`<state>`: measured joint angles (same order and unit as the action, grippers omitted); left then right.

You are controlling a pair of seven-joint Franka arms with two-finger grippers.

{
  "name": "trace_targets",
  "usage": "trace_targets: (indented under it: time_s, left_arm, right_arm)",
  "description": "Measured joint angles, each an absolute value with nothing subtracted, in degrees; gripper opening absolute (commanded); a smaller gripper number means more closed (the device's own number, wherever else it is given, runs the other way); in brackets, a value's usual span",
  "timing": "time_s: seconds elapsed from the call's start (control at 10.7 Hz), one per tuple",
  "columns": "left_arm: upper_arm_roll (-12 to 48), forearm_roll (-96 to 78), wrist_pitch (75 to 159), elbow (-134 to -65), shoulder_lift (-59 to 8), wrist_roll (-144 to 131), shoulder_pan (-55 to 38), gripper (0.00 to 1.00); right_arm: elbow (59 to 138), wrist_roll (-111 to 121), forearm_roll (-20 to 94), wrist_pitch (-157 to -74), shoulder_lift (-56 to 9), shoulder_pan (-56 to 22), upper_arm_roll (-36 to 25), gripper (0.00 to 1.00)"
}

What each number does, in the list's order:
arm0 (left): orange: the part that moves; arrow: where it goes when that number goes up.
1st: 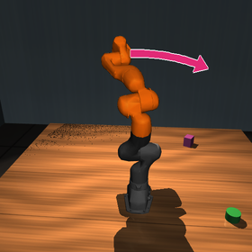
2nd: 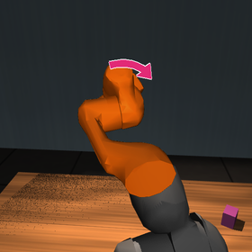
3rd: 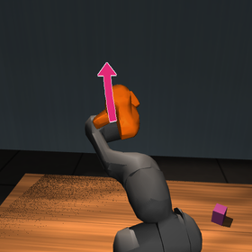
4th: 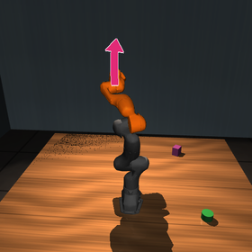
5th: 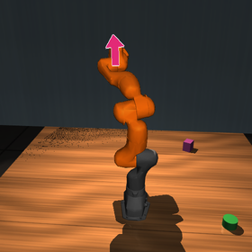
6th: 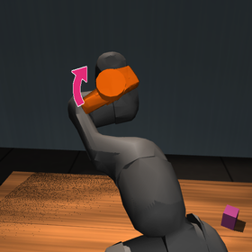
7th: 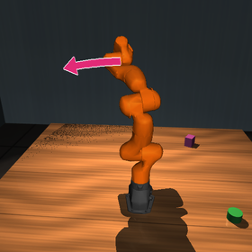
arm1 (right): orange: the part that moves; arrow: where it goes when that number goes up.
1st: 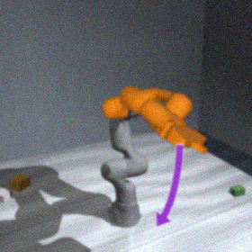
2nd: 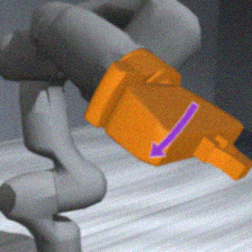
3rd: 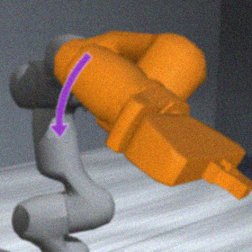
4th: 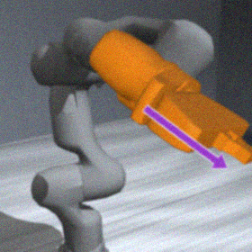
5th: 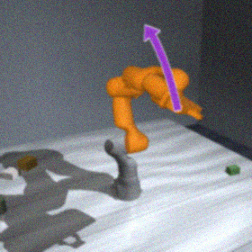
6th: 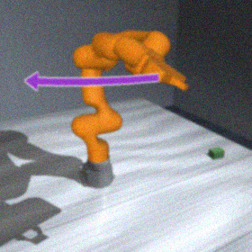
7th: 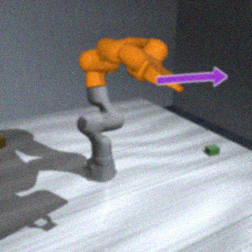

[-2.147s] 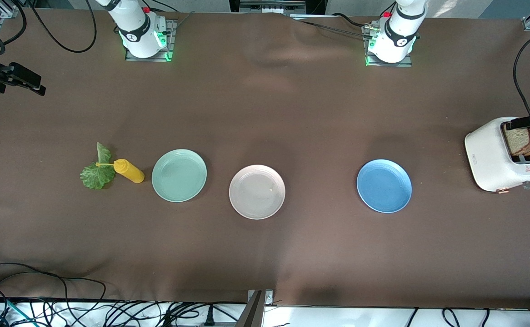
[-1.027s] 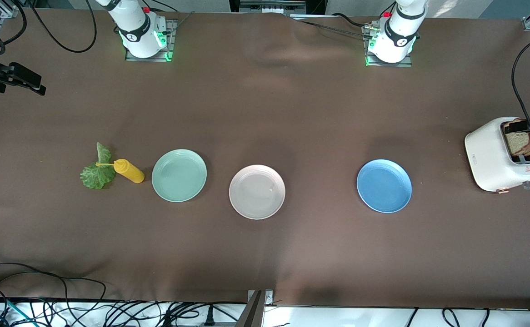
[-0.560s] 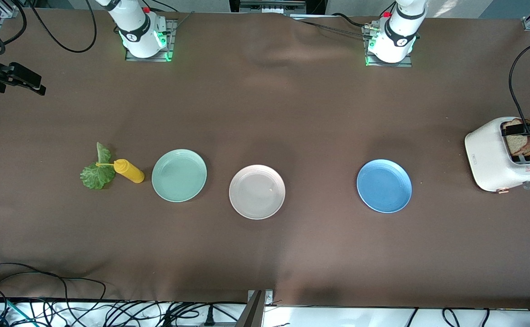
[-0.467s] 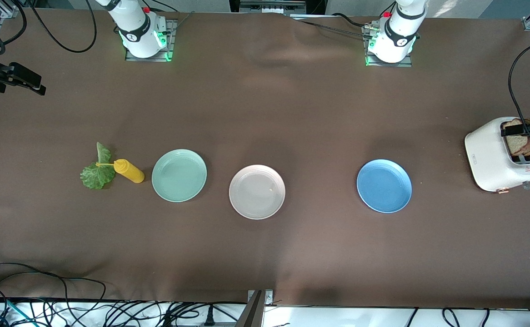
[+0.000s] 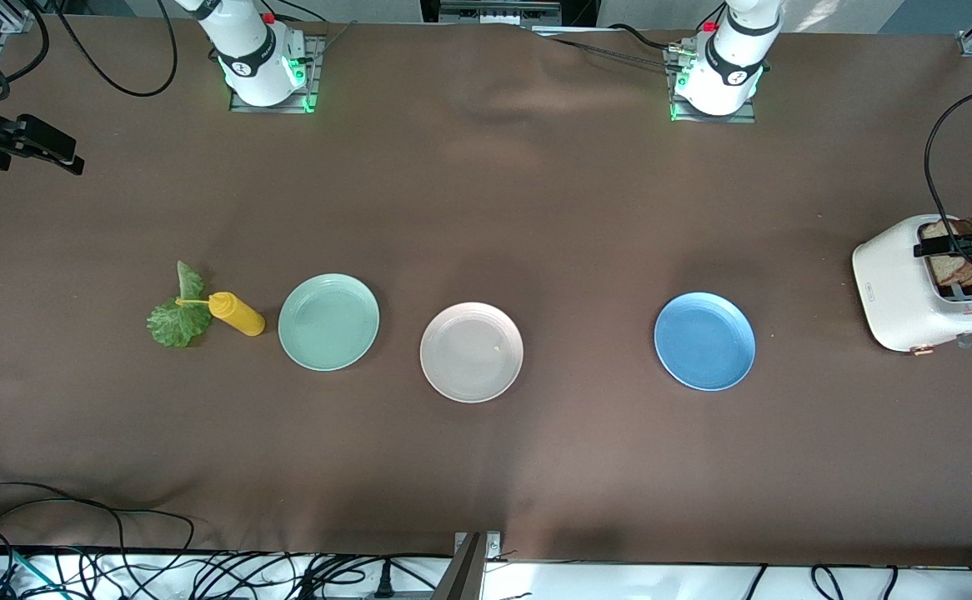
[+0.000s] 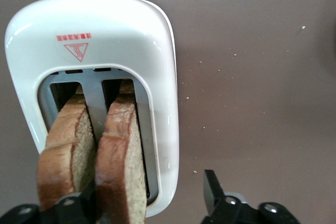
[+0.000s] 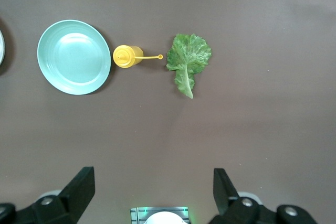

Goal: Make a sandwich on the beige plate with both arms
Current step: 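Lower the left gripper and grasp a bread slice in the toaster, then lift the bread slice out and carry it toward the beige plate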

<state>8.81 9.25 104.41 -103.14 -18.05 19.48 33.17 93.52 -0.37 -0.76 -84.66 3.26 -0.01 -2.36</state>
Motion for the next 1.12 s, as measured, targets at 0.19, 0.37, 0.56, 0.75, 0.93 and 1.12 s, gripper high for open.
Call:
trace_targets:
  time_s: [0.19, 0.37, 0.56, 0.75, 0.93, 1.12]
  left_arm:
    - [8.79, 9.38, 104.43, -102.72, -18.05, 20.88, 33.23, 0.00]
    - [8.57, 9.42, 104.43, -102.34, -18.05, 22.05, 33.40, 0.00]
    - [8.56, 9.42, 104.43, -102.19, -18.06, 23.10, 33.57, 0.00]
    - [8.56, 9.42, 102.88, -101.12, -18.09, 24.19, 33.79, 0.00]
    - [8.64, 9.42, 97.75, -97.65, -18.07, 25.01, 33.82, 0.00]
    - [9.10, 9.39, 91.08, -92.48, -17.95, 26.49, 33.80, 0.00]
  right_arm:
    - [93.52, -0.37, -0.76, -84.66, 3.26, -0.01, -2.36, 1.00]
    - [93.52, -0.37, -0.76, -84.66, 3.26, -0.01, -2.36, 1.00]
    - [93.52, -0.37, -0.76, -84.65, 3.26, -0.01, -2.36, 1.00]
    - [93.52, -0.37, -0.76, -84.65, 3.26, -0.01, -2.36, 1.00]
    - [93.52, -0.37, -0.76, -84.65, 3.26, -0.01, -2.36, 1.00]
    - [93.52, -0.37, -0.76, -84.64, 3.26, -0.01, -2.36, 1.00]
